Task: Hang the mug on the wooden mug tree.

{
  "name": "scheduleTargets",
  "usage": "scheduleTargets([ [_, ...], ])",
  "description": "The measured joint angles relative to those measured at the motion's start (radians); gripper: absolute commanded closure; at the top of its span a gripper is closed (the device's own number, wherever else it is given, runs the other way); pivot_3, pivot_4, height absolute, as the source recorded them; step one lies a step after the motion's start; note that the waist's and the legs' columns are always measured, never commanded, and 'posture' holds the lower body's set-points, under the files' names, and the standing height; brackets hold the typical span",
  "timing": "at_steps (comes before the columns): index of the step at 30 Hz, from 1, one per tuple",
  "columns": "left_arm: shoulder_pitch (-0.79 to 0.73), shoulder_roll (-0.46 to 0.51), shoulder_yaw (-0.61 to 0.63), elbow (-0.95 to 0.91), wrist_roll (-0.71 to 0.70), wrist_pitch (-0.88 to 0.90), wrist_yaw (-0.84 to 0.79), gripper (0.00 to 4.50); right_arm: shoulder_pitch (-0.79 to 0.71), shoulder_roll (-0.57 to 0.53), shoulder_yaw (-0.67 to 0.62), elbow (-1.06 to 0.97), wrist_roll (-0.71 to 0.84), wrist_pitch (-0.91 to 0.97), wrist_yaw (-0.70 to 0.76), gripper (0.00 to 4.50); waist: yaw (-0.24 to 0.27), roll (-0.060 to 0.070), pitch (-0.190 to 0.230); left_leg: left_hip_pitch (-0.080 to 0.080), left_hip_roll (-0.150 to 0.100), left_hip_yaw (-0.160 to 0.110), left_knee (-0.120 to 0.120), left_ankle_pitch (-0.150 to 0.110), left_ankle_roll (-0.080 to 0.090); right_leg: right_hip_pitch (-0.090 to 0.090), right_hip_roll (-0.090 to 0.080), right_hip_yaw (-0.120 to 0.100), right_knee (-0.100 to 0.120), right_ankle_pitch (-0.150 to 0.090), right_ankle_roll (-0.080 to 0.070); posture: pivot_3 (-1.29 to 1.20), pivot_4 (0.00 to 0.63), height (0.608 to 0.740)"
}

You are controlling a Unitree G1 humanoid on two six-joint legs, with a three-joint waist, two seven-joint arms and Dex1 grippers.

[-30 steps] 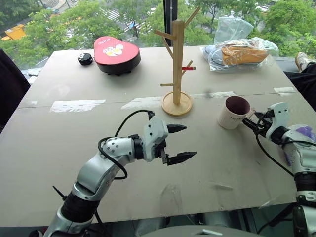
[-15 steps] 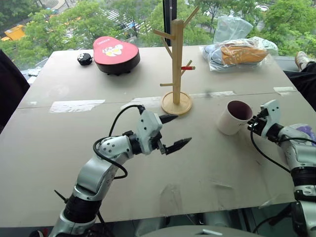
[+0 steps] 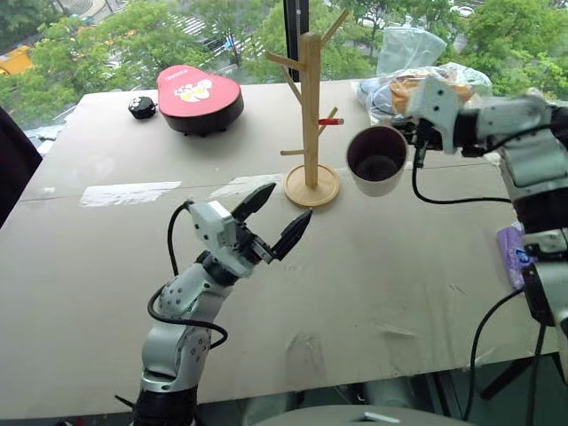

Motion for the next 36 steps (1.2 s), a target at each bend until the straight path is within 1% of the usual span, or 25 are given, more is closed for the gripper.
scheduleTargets([
  [2, 0.003, -0.001, 0.001, 0.0, -0.001, -0.012, 0.0, 0.0, -0.081, 0.05, 0.027, 0.048, -0.027, -0.003, 0.009, 4.37, -0.001, 0.0, 0.0, 0.0, 0.0, 0.0, -0.001, 0.0, 0.0, -0.001, 0.0, 0.0, 0.0, 0.0, 0.0, 0.0, 0.15, 0.74],
  [6, 0.007, -0.004, 0.014, 0.001, -0.002, -0.021, 0.009, 0.0, -0.15, 0.105, 0.053, 0.1, -0.051, -0.007, 0.022, 4.37, 0.002, 0.0, 0.0, -0.001, -0.001, 0.0, -0.001, 0.0, 0.0, -0.001, -0.001, -0.002, 0.0, 0.0, 0.0, 0.0, 0.15, 0.74],
  [9, 0.006, -0.008, 0.02, 0.003, -0.008, -0.028, 0.01, 0.0, -0.186, 0.147, 0.069, 0.15, -0.075, -0.025, 0.025, 4.37, 0.001, 0.0, 0.0, -0.001, -0.001, 0.0, -0.001, 0.0, 0.0, -0.001, -0.001, -0.002, 0.0, 0.0, 0.0, 0.0, 0.15, 0.74],
  [14, 0.004, -0.01, 0.021, 0.005, -0.019, -0.038, 0.011, 0.0, -0.223, 0.175, 0.075, 0.218, -0.115, -0.064, 0.017, 4.37, 0.0, 0.0, 0.0, -0.001, -0.001, 0.0, -0.001, 0.0, 0.0, -0.001, -0.001, -0.002, 0.0, 0.0, 0.0, 0.0, 0.15, 0.74],
  [16, 0.004, -0.01, 0.021, 0.005, -0.02, -0.038, 0.012, 0.0, -0.224, 0.176, 0.08, 0.227, -0.124, -0.069, 0.016, 3.84, 0.0, 0.0, 0.0, -0.001, -0.001, 0.0, -0.001, 0.0, 0.0, -0.001, -0.001, -0.002, 0.0, 0.0, 0.0, 0.0, 0.15, 0.74],
  [17, 0.004, -0.01, 0.021, 0.005, -0.02, -0.038, 0.014, 0.0, -0.225, 0.176, 0.083, 0.234, -0.128, -0.072, 0.018, 3.43, -0.001, 0.0, 0.0, -0.001, -0.001, 0.0, -0.001, 0.0, 0.0, -0.001, -0.001, -0.002, 0.0, 0.0, 0.0, 0.0, 0.15, 0.74],
  [18, 0.004, -0.01, 0.021, 0.006, -0.02, -0.038, 0.014, 0.0, -0.225, 0.177, 0.085, 0.239, -0.13, -0.072, 0.02, 3.18, -0.001, 0.0, 0.0, -0.001, -0.001, 0.0, -0.001, 0.0, 0.0, -0.001, -0.001, -0.002, 0.0, 0.0, 0.0, 0.0, 0.15, 0.74],
  [19, 0.004, -0.01, 0.021, 0.006, -0.02, -0.039, 0.014, 0.0, -0.225, 0.177, 0.086, 0.242, -0.13, -0.072, 0.022, 2.63, -0.002, 0.0, 0.0, -0.001, -0.001, 0.0, -0.001, 0.0, 0.0, -0.001, -0.001, -0.002, 0.0, 0.0, 0.0, 0.0, 0.15, 0.74],
  [22, 0.004, -0.011, 0.02, 0.008, -0.02, -0.039, 0.015, 0.0, -0.232, 0.177, 0.085, 0.246, -0.131, -0.07, 0.026, 1.39, -0.002, 0.0, 0.0, -0.001, -0.001, 0.0, -0.001, 0.0, 0.0, -0.002, -0.001, -0.002, 0.0, 0.0, 0.0, 0.0, 0.15, 0.74],
  [23, 0.004, -0.011, 0.019, 0.01, -0.02, -0.039, 0.015, 0.0, -0.234, 0.177, 0.085, 0.246, -0.131, -0.068, 0.027, 1.07, -0.002, 0.0, 0.0, -0.001, -0.001, 0.0, -0.001, 0.0, 0.0, -0.002, -0.001, -0.002, 0.0, 0.0, 0.0, 0.0, 0.15, 0.74],
  [24, 0.004, -0.011, 0.018, 0.015, -0.02, -0.04, 0.015, 0.0, -0.236, 0.176, 0.085, 0.246, -0.131, -0.066, 0.026, 0.64, -0.002, 0.0, 0.0, -0.001, -0.001, 0.0, -0.001, 0.0, 0.0, -0.002, -0.001, -0.002, 0.0, 0.0, 0.0, 0.0, 0.15, 0.74],
  [25, 0.004, -0.011, 0.017, 0.023, -0.02, -0.04, 0.015, 0.0, -0.238, 0.174, 0.084, 0.246, -0.13, -0.065, 0.023, 0.34, -0.002, 0.0, 0.0, -0.001, -0.001, 0.0, -0.001, 0.0, 0.0, -0.002, -0.001, -0.002, 0.0, 0.0, 0.0, 0.0, 0.15, 0.74],
  [26, 0.004, -0.011, 0.016, 0.026, -0.02, -0.04, 0.015, 0.0, -0.238, 0.172, 0.083, 0.246, -0.13, -0.063, 0.021, 0.16, -0.001, 0.0, 0.0, -0.001, -0.001, 0.0, -0.001, 0.0, 0.0, -0.001, -0.001, -0.002, 0.0, 0.0, 0.0, 0.0, 0.15, 0.74],
  [28, 0.004, -0.01, 0.016, 0.026, -0.019, -0.04, 0.014, 0.0, -0.238, 0.169, 0.069, 0.247, -0.124, -0.051, 0.014, 0.16, -0.001, 0.001, 0.0, -0.001, -0.001, 0.0, -0.001, 0.0, 0.0, -0.001, -0.001, -0.002, 0.0, 0.0, 0.0, 0.0, 0.15, 0.74],
  [32, 0.01, 0.0, 0.016, 0.026, -0.017, -0.039, 0.012, 0.0, -0.209, 0.139, 0.0, 0.226, -0.072, 0.007, 0.017, 0.16, 0.002, 0.0, 0.0, -0.001, -0.001, -0.001, -0.001, 0.0, 0.0, -0.001, -0.001, -0.003, 0.0, 0.0, 0.0, 0.0, 0.15, 0.74],
  [34, 0.037, 0.027, 0.013, 0.026, -0.003, -0.034, 0.013, 0.0, -0.131, 0.114, -0.055, 0.164, -0.013, 0.07, 0.041, 0.16, 0.002, 0.0, 0.0, -0.001, -0.001, -0.001, -0.002, 0.0, 0.0, -0.001, -0.001, -0.003, 0.0, 0.0, 0.0, 0.0, 0.15, 0.74],
  [36, 0.084, 0.063, 0.003, 0.027, 0.027, -0.006, 0.019, 0.0, 0.021, 0.068, -0.136, 0.061, 0.085, 0.158, 0.075, 0.16, 0.007, -0.001, 0.0, -0.001, -0.001, -0.002, -0.003, 0.0, 0.0, -0.001, -0.002, -0.004, -0.001, 0.0, 0.0, 0.0, 0.15, 0.74],
])
